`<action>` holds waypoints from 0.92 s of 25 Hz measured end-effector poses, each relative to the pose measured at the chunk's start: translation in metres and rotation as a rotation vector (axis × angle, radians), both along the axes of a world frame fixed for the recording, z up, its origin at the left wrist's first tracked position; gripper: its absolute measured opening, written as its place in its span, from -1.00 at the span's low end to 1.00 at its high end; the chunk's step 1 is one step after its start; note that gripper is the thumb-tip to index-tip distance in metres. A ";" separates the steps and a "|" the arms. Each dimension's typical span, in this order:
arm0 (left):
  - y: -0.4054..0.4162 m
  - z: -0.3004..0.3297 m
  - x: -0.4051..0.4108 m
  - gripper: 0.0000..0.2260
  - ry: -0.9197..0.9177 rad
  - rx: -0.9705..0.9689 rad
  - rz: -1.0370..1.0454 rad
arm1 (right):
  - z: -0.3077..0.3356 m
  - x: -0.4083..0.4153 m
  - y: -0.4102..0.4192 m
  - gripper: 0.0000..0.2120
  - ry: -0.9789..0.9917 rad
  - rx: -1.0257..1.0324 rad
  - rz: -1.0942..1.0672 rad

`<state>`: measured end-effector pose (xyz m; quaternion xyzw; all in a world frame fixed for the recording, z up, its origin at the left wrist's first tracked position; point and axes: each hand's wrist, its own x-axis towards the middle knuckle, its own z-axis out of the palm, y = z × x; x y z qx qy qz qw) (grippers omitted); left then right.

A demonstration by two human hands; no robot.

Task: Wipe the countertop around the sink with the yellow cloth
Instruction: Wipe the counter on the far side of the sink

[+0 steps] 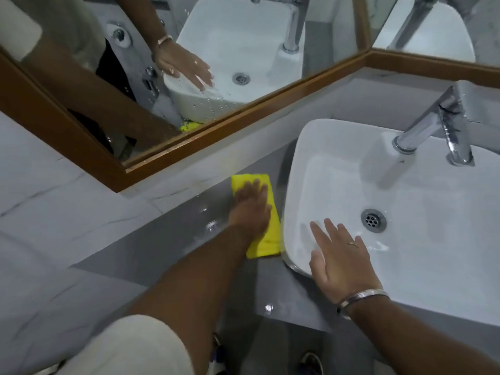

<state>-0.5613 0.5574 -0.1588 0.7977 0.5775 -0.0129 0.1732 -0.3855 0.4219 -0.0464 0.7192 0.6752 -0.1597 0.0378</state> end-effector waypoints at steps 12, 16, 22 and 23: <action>-0.045 -0.014 0.025 -0.47 -0.065 -0.023 0.214 | 0.001 -0.002 0.002 -0.33 0.037 0.021 0.018; -0.058 -0.041 -0.056 -0.50 -0.006 0.193 0.065 | -0.002 0.002 0.002 -0.35 0.038 0.015 0.043; -0.087 -0.024 -0.075 -0.44 -0.001 0.079 0.344 | 0.003 -0.002 0.001 -0.34 0.029 -0.003 0.049; -0.098 -0.029 -0.061 -0.43 -0.007 0.124 0.232 | 0.003 -0.002 0.001 -0.33 0.032 -0.010 0.048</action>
